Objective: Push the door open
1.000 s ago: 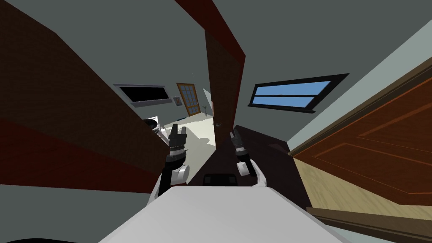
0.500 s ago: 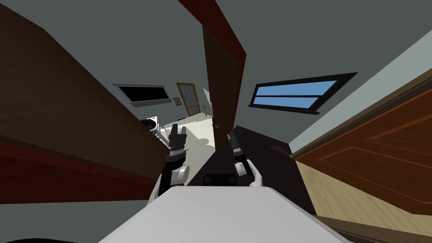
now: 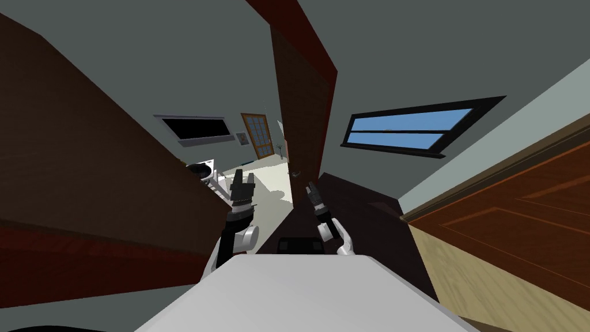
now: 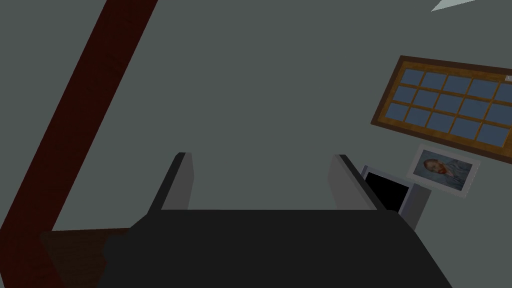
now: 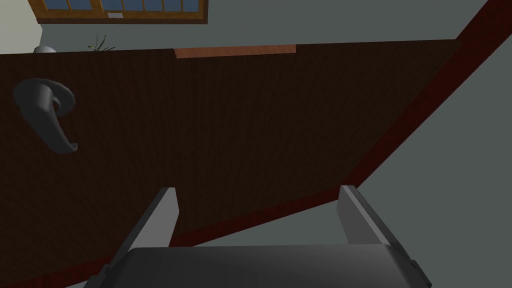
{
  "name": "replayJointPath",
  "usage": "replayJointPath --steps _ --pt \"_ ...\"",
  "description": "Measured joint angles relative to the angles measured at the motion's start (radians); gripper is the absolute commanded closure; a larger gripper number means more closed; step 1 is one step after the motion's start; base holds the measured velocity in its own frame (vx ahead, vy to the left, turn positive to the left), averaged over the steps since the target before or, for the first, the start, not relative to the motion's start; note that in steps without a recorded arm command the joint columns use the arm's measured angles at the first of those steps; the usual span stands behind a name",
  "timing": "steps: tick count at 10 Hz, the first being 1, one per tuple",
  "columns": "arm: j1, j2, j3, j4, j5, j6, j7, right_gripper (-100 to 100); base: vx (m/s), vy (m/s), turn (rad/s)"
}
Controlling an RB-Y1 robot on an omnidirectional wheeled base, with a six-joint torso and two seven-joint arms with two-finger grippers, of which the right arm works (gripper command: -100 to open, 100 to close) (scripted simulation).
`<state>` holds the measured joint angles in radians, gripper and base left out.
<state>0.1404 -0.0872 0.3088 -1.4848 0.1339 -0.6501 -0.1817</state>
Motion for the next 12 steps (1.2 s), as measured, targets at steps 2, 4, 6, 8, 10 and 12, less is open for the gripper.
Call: replayJointPath --steps 2,4,6,8,10,12 --pt "-0.017 -0.012 0.017 0.046 0.003 -0.011 -0.015 -100 0.088 -0.049 0.028" --pt "-0.037 -0.008 0.038 0.110 0.009 -0.030 -0.018 -100 0.085 -0.072 0.024" --pt "-0.058 -0.013 0.057 0.147 0.014 -0.028 -0.029 -100 0.094 -0.057 0.018" --pt "-0.070 -0.012 0.066 0.190 0.017 -0.042 -0.032 -100 0.058 -0.042 0.018" --pt "-0.093 -0.008 0.084 0.245 0.022 -0.053 -0.037 -100 0.094 -0.048 0.027" --pt "-0.113 -0.013 0.100 0.297 0.026 -0.067 -0.047 -100 0.091 -0.057 0.023"
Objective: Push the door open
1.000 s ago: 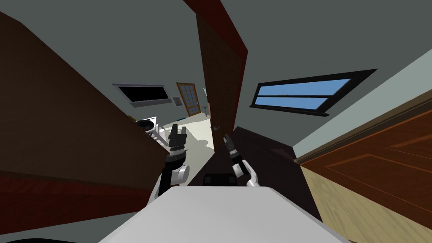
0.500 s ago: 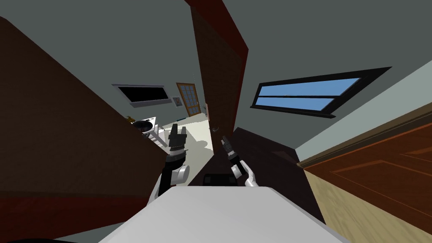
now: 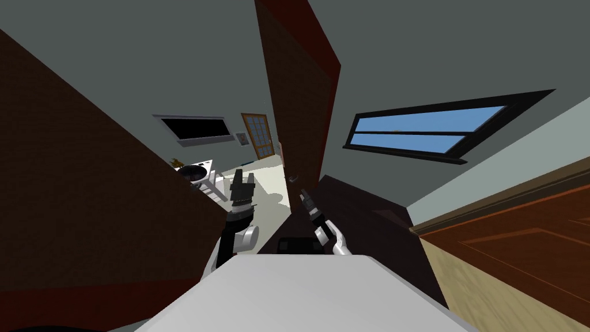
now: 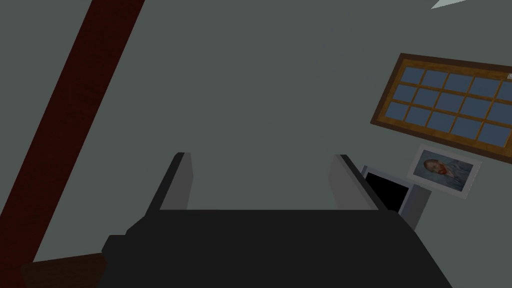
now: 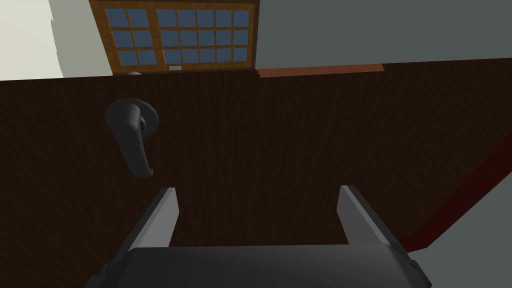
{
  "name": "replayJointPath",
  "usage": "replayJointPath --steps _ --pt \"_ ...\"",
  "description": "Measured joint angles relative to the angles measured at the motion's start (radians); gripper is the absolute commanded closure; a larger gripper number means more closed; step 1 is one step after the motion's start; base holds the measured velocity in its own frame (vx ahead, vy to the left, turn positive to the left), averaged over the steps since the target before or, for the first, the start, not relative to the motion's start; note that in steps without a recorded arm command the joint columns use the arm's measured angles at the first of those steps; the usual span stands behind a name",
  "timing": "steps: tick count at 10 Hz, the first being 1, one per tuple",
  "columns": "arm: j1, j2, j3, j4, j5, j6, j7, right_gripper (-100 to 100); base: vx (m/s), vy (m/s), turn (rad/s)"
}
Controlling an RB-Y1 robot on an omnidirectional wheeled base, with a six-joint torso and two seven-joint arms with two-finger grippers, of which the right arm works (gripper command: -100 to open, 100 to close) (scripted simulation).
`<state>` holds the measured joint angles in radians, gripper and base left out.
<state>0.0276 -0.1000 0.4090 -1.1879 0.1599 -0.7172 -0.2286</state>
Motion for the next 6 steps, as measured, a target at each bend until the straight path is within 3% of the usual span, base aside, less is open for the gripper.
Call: replayJointPath --steps 6 --pt "-0.045 0.003 0.044 0.128 0.013 -0.031 -0.014 -100 0.077 -0.051 0.019"
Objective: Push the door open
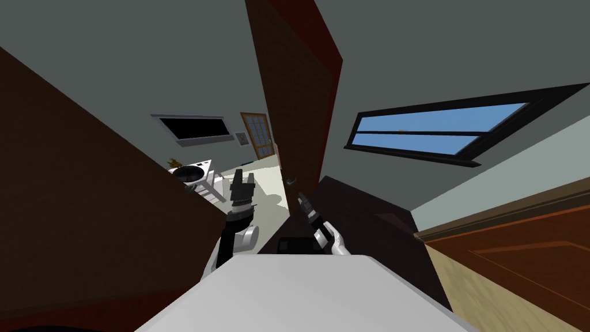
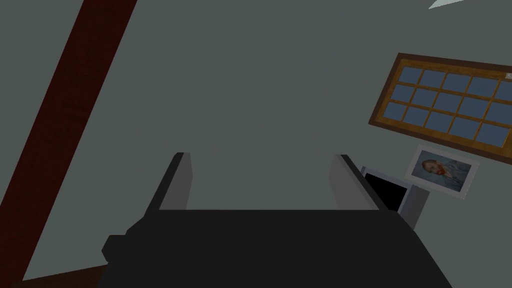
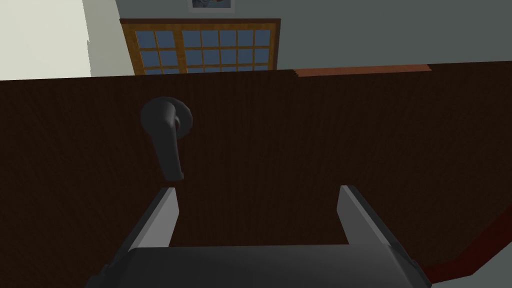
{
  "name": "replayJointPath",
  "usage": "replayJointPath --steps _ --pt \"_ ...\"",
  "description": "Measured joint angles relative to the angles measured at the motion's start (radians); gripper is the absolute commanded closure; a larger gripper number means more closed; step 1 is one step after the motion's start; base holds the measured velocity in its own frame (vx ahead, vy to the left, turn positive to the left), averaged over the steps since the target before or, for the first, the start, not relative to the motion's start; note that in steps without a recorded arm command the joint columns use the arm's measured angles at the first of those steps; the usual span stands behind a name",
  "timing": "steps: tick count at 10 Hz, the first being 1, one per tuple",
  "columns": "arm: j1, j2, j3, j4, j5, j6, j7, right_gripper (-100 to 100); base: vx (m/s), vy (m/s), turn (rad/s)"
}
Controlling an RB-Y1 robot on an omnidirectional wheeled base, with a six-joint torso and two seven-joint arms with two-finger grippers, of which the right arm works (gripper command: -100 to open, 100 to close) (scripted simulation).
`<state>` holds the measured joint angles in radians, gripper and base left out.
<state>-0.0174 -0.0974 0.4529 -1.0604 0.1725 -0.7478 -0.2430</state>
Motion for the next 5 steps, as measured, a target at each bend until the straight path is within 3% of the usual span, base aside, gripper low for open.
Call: replayJointPath --steps 5 --pt "-0.039 0.003 0.039 0.103 0.011 -0.019 -0.015 -100 0.094 -0.053 0.019"
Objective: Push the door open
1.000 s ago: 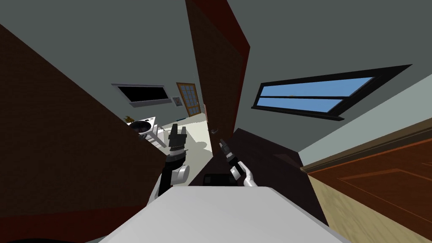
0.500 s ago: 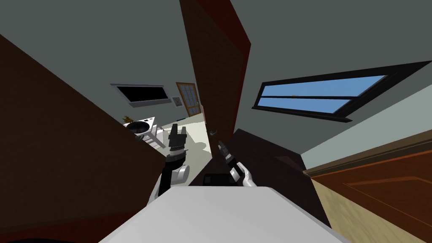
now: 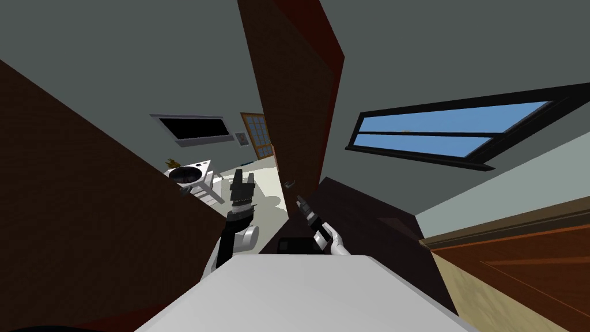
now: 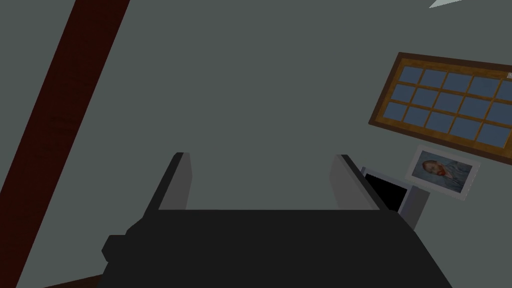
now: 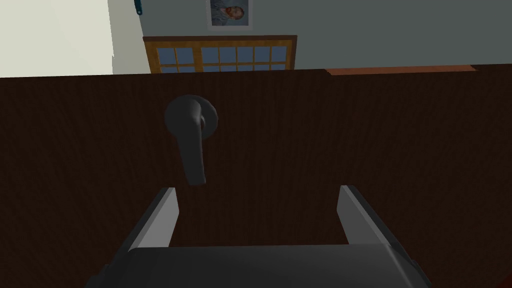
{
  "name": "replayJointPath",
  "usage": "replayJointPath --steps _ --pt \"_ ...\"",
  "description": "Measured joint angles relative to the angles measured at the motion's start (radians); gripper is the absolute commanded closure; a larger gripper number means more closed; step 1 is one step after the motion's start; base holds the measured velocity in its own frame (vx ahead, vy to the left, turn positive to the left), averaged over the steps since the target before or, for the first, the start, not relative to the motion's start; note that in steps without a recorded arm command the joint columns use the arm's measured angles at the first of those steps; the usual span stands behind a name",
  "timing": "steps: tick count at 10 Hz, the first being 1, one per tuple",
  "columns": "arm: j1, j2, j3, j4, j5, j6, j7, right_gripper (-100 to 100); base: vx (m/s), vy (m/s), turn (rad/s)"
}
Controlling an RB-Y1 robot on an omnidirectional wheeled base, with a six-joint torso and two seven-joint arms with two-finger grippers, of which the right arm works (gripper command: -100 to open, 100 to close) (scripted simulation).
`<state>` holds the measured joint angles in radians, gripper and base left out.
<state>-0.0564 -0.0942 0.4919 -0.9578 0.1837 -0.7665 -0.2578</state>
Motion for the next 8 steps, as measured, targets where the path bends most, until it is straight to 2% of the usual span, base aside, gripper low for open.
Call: replayJointPath --steps 1,3,5,7,8 --pt "-0.008 -0.004 0.006 0.021 0.001 -0.006 -0.006 -100 0.081 -0.059 0.016" --pt "-0.031 0.003 0.018 0.078 0.004 -0.023 -0.009 -100 0.103 -0.053 0.021" --pt "-0.052 0.006 0.038 0.128 0.010 -0.029 -0.017 -100 0.148 -0.073 0.028" --pt "-0.073 0.011 0.052 0.188 0.013 -0.048 -0.021 -100 0.155 -0.061 0.021" --pt "-0.077 0.010 0.064 0.201 0.017 -0.048 -0.026 -100 0.151 -0.074 0.018"
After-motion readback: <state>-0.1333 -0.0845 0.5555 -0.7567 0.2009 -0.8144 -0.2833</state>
